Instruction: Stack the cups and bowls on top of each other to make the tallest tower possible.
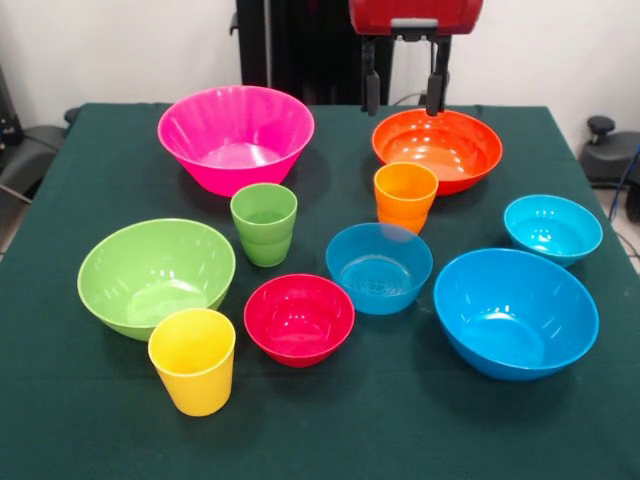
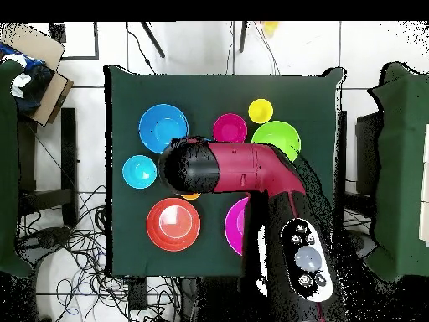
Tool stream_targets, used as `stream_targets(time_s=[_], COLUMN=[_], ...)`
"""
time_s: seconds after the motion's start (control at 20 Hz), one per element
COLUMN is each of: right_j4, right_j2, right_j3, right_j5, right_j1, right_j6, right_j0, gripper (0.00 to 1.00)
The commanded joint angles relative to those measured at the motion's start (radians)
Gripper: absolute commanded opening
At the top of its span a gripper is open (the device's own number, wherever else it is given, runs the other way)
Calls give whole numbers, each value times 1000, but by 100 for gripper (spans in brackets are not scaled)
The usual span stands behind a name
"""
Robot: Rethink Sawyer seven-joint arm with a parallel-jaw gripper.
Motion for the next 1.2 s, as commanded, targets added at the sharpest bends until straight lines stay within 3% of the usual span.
stream_targets(time_s=[0.05,1.2], right_j4=[-26,-37], right_j2=[-23,-42], right_j3=[-99,-89], right_j5=[350,320], right_j1=[27,24], right_j6=[20,54], right_j0=[40,67], gripper=[100,100])
